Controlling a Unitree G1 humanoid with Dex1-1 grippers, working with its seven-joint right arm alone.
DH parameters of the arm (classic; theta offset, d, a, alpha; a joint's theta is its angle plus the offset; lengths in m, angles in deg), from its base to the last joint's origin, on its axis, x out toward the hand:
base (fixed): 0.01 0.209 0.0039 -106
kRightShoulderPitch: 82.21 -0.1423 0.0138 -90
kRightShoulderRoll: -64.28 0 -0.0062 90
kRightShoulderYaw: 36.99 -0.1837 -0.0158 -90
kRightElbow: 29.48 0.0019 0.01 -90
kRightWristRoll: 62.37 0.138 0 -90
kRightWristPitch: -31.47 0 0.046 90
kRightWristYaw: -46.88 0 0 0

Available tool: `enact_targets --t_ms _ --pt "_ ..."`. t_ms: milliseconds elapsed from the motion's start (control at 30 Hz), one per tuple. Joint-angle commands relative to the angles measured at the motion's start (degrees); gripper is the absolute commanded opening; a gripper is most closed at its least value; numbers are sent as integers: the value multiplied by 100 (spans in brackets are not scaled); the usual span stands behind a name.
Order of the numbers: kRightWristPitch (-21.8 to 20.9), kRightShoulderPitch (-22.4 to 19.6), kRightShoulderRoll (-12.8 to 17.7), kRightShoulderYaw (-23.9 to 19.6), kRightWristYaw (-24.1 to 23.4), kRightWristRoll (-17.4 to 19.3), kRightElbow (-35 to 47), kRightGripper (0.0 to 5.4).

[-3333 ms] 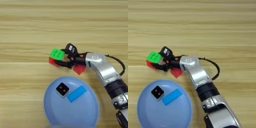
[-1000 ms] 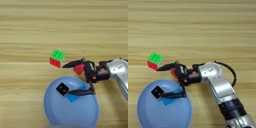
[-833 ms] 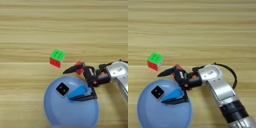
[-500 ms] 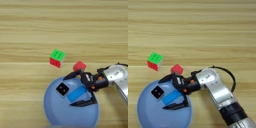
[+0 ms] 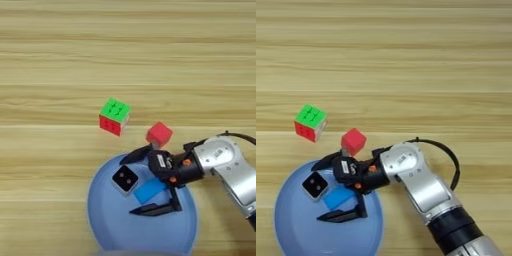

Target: Move the objects on the table

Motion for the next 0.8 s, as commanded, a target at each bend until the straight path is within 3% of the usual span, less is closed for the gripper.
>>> enact_targets --t_ms 33,100,267,633,800 --pt "-121 -412 13 -25 -305 -152 71 536" --pt "-183 -441 -2 23 -371 -268 -3 536" --pt "-390 -447 -29 64 -406 -300 -56 458" --pt "-420 -505 -114 33 -508 -275 -117 325" --pt "-424 -520 -130 18 -533 -258 -126 321"
